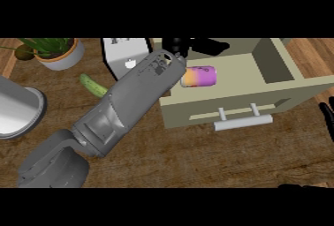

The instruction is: Pick up the can, place it into the drawer and close the drawer

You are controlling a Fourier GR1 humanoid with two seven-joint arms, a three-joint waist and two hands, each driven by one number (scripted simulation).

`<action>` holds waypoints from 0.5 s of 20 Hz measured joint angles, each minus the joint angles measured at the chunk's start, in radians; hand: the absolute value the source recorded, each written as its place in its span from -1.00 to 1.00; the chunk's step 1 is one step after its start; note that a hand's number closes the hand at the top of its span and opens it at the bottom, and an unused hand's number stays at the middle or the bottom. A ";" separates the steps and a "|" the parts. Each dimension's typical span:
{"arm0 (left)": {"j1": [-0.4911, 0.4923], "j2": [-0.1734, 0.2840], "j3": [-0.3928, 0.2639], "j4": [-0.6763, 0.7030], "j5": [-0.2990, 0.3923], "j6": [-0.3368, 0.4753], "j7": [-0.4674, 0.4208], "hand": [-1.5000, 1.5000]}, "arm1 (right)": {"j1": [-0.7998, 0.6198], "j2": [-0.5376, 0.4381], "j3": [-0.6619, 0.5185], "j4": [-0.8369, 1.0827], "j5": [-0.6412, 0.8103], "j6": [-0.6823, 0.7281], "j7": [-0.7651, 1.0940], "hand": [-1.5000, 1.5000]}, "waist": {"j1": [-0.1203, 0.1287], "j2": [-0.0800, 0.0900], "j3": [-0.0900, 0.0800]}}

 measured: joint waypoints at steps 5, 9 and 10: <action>0.002 0.000 0.003 -0.012 0.039 0.014 -0.009 -1.00 | -0.022 -0.034 -0.007 -0.023 0.063 -0.005 -0.023 -1.00 | 0.005 0.000 -0.001; 0.003 0.000 0.016 -0.020 0.074 0.015 -0.024 -1.00 | -0.040 -0.084 -0.008 -0.039 0.137 0.006 -0.052 -1.00 | 0.014 -0.001 -0.001; 0.003 0.000 0.014 -0.029 0.083 0.021 -0.020 -1.00 | -0.039 -0.088 0.001 -0.044 0.164 0.004 -0.060 -1.00 | 0.018 -0.003 -0.001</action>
